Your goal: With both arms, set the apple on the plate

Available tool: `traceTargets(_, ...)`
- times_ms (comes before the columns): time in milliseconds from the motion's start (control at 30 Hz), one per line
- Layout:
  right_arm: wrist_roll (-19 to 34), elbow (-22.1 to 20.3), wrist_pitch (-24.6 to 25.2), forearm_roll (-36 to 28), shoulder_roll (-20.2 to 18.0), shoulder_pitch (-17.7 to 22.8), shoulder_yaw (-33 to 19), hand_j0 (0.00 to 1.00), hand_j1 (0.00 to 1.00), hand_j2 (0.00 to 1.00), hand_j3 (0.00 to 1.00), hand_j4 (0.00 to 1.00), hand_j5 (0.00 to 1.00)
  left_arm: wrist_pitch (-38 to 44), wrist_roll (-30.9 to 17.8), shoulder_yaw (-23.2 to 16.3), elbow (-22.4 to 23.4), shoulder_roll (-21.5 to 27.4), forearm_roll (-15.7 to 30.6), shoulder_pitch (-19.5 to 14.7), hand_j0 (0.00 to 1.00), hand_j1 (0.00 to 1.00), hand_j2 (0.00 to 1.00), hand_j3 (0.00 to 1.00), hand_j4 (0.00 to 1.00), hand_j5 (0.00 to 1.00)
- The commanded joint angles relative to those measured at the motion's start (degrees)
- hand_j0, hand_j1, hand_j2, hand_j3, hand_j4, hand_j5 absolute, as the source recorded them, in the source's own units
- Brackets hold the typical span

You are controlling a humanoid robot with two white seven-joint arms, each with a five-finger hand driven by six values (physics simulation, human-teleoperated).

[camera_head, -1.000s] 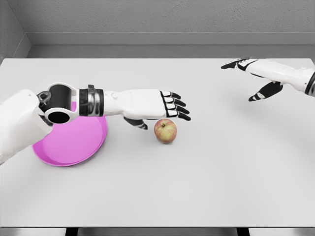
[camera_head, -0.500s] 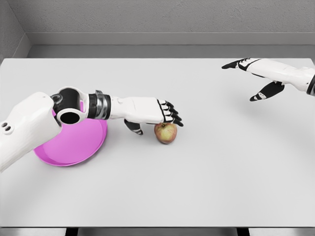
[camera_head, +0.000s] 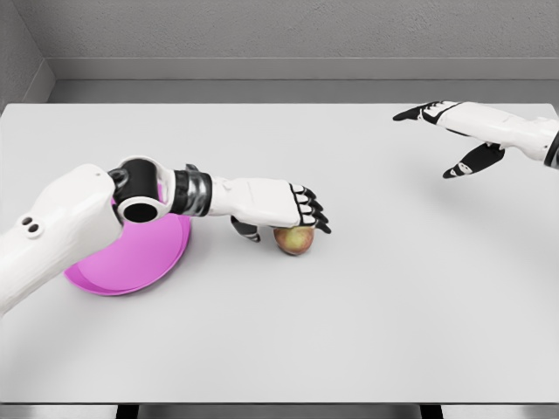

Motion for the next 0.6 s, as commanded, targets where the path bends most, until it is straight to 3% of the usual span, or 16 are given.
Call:
traceTargets(0,-0.03,-0.3,0.16,-0.42,-0.07,0.0,-0.03,1.0,1.0,1.0,1.0,1.0,1.0,0.11,0.03,-0.11,0.21,-0.26,0.09,0.0,0.97,0.97,0.97,0.97,0.97,0.97)
traceTargets(200,-0.03,-0.92,0.16,-0.42,0.02,0.0,-0.03,1.0,1.0,1.0,1.0,1.0,1.0,0.11,-0.23,-0.99,0.12,-0.35,0.0,0.0,0.88,0.88,0.88,0.88,0.88,0.88)
traceTargets(567,-0.03,-0.92,0.16,-0.42,0.02,-0.18,-0.03,1.0,1.0,1.0,1.0,1.0,1.0,0.11,-0.32,-1.6,0.12,-1.06,-0.09,0.0,0.86,0.86,0.86,0.86,0.86,0.86)
